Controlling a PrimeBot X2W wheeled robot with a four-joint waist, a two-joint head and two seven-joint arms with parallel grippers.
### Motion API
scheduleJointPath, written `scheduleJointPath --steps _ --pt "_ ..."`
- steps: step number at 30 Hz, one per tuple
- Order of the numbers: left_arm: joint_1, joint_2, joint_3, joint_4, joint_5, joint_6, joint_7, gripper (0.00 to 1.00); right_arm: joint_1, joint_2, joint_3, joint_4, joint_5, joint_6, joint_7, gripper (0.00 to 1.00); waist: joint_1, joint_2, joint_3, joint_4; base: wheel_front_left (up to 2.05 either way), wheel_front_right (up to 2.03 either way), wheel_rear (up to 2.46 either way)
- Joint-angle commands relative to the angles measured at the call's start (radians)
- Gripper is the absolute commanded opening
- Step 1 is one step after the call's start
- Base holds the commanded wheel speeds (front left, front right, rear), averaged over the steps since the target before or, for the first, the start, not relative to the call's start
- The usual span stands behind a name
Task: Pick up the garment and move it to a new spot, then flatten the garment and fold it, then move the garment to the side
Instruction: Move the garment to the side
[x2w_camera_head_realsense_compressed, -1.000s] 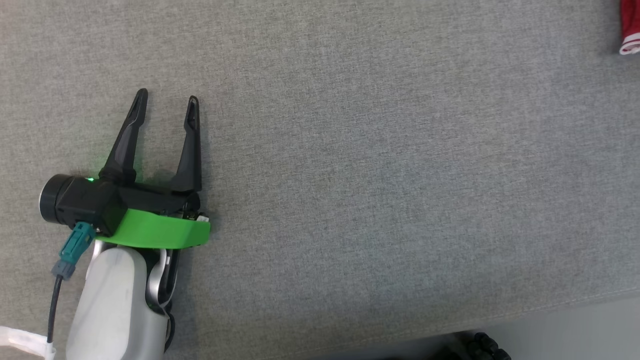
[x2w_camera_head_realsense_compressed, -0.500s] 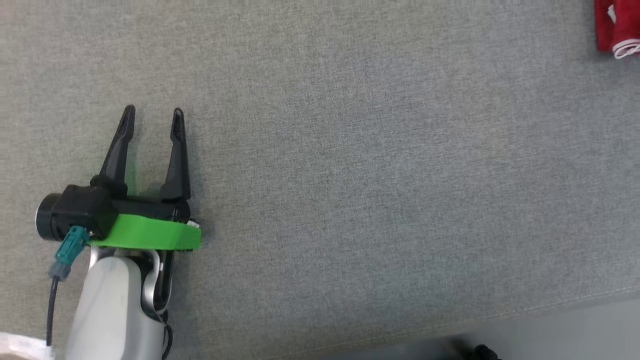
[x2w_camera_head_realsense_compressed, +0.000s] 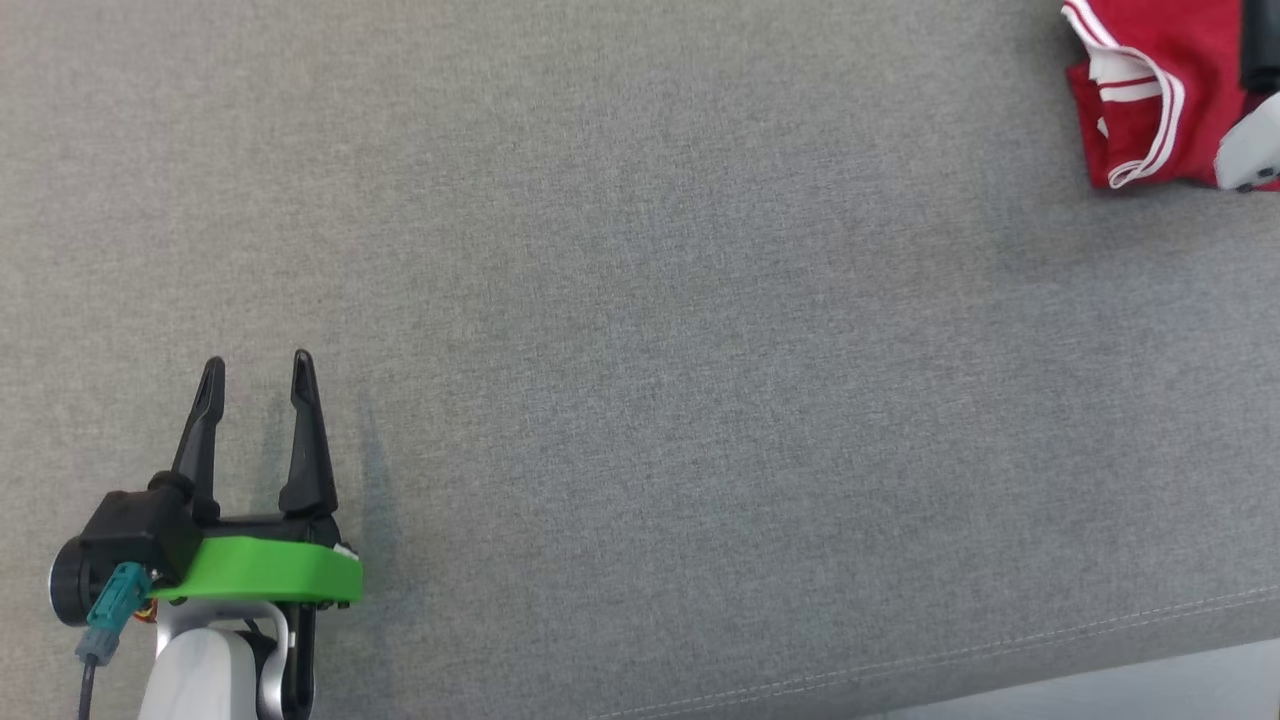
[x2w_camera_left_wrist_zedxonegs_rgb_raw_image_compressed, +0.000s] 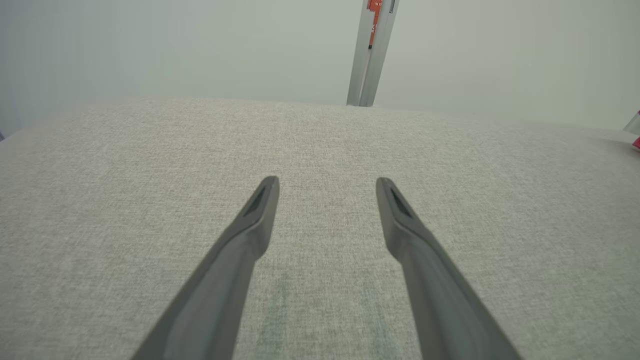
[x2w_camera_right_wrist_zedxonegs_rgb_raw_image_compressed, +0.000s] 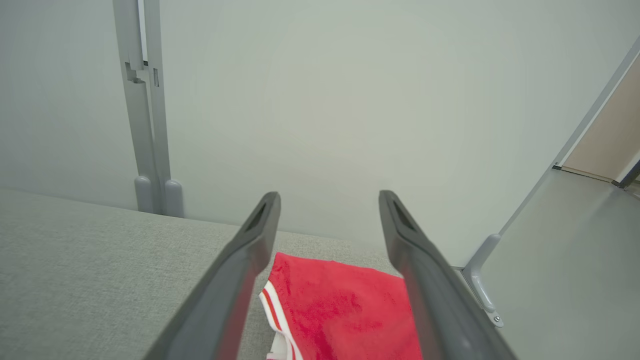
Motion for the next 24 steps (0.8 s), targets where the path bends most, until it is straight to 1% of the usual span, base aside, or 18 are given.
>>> scheduleJointPath --steps 1,4,10,15,24 --pt "0.023 -0.004 0.010 0.003 0.007 0.002 0.000 1.00 0.049 0.019 -0.004 -0.026 0.005 -0.001 -0.009 1.00 -0.0001 0.0000 -0.084 0.001 0.00 0.00 0.00" --pt "0.044 -0.006 0.018 0.007 0.007 0.001 0.000 1.00 0.124 0.059 -0.025 -0.077 0.009 -0.001 -0.014 1.00 -0.0001 0.0000 -0.113 0.006 0.00 0.00 0.00" --pt "0.069 -0.010 0.032 0.014 0.001 0.000 0.000 1.00 0.317 0.147 -0.075 -0.206 -0.019 -0.001 -0.016 1.00 -0.0001 0.0000 -0.160 0.021 0.00 0.00 0.00" --pt "0.073 -0.013 0.032 0.025 0.000 -0.001 0.000 1.00 0.489 0.219 -0.148 -0.302 -0.033 -0.001 -0.016 1.00 -0.0001 0.0000 -0.198 0.046 0.00 0.00 0.00" --pt "0.082 -0.017 0.021 0.063 0.002 -0.002 0.000 1.00 0.715 0.335 -0.228 -0.417 -0.058 -0.001 -0.017 1.00 -0.0001 0.0000 -0.268 0.075 0.00 0.00 0.00"
